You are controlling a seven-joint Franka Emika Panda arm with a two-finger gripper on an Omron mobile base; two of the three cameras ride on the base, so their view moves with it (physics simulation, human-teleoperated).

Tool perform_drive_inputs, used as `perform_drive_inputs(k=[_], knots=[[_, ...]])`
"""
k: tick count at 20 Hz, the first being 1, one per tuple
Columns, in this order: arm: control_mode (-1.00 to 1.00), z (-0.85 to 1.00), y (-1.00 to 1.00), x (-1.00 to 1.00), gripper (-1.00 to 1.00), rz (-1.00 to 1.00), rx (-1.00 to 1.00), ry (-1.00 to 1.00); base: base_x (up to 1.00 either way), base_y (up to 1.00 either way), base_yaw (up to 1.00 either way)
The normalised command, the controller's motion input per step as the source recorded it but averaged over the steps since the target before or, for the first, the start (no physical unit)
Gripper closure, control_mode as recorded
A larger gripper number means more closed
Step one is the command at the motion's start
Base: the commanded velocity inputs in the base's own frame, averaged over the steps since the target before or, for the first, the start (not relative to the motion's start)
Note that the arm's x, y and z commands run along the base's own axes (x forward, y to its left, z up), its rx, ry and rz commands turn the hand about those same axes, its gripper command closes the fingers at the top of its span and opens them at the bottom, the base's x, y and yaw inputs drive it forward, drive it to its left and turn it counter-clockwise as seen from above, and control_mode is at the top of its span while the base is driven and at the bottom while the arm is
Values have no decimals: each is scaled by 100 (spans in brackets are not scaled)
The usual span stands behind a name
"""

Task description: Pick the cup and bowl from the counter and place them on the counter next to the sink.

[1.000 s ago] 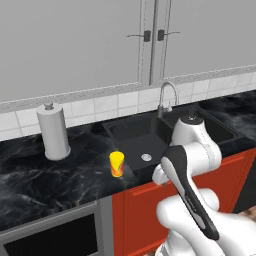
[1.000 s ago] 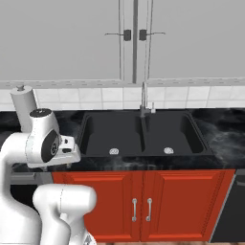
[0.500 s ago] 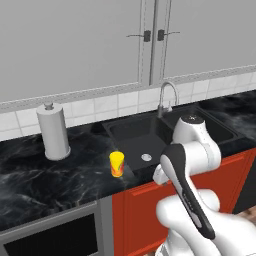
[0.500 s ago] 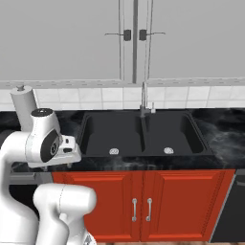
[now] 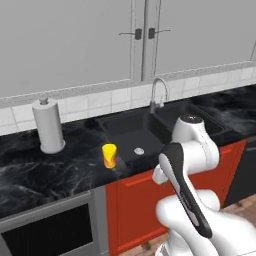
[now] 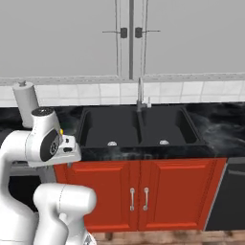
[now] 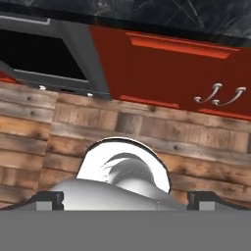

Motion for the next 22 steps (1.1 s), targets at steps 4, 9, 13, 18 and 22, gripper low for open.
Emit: perform_drive_inputs(k=[4, 9, 13, 18, 22], knots=[[100, 0, 0, 0, -100, 0, 0, 0, -72, -39, -26], [100, 0, 0, 0, -100, 0, 0, 0, 14, -61, -58], [100, 0, 0, 0, -100, 0, 0, 0, 34, -56, -72], [100, 0, 0, 0, -100, 0, 0, 0, 32, -45, -75], [100, 0, 0, 0, -100, 0, 0, 0, 31, -42, -75]])
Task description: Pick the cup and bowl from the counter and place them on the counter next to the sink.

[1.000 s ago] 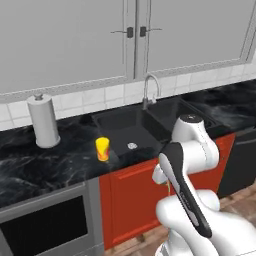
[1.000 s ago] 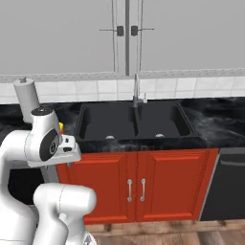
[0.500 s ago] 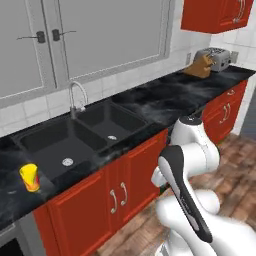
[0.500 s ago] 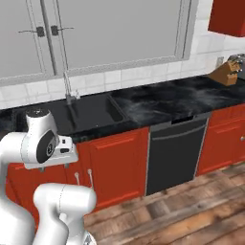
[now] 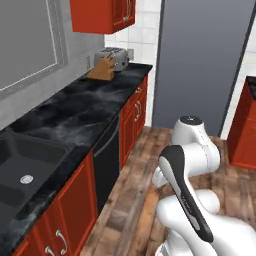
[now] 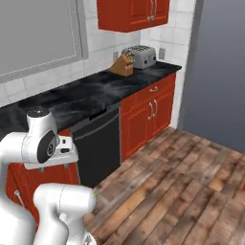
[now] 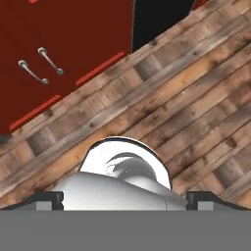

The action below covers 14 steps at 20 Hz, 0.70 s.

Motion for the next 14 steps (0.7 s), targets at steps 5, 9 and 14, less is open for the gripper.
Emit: perform_drive_inputs(k=[5, 9, 14], knots=[[100, 0, 0, 0, -100, 0, 0, 0, 28, -32, -78], [100, 0, 0, 0, -100, 0, 0, 0, 33, -18, -78], [100, 0, 0, 0, -100, 0, 0, 0, 34, -6, -79]])
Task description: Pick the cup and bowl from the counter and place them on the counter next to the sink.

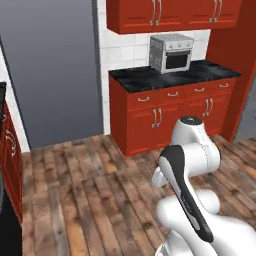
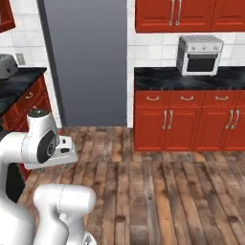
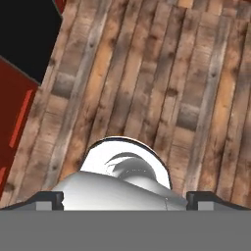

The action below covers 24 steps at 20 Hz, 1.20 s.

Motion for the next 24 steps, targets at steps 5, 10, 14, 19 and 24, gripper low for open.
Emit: perform_drive_inputs(k=[5, 10, 14, 19, 24], knots=[[100, 0, 0, 0, -100, 0, 0, 0, 38, -1, -79], [100, 0, 0, 0, -100, 0, 0, 0, 63, 2, -74], [100, 0, 0, 0, -100, 0, 0, 0, 100, 44, -47], [100, 0, 0, 0, -100, 0, 0, 0, 100, 26, -37], [100, 0, 0, 0, -100, 0, 0, 0, 98, -21, -43]])
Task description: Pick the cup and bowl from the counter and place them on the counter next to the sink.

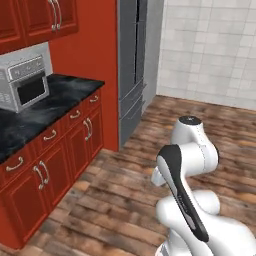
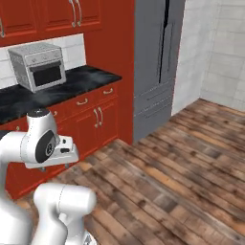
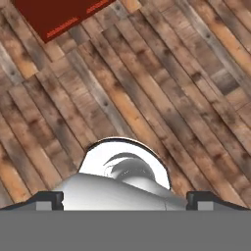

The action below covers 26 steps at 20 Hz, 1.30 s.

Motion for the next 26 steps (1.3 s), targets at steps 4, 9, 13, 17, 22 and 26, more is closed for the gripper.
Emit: perform_drive_inputs(k=[4, 9, 13, 17, 22, 26], knots=[[100, 0, 0, 0, -100, 0, 0, 0, 83, -34, -60], [100, 0, 0, 0, -100, 0, 0, 0, 99, -14, -56], [100, 0, 0, 0, -100, 0, 0, 0, 100, -5, -49], [100, 0, 0, 0, -100, 0, 0, 0, 100, 4, -34], [100, 0, 0, 0, -100, 0, 0, 0, 100, 0, -31], [100, 0, 0, 0, -100, 0, 0, 0, 100, 0, -31]])
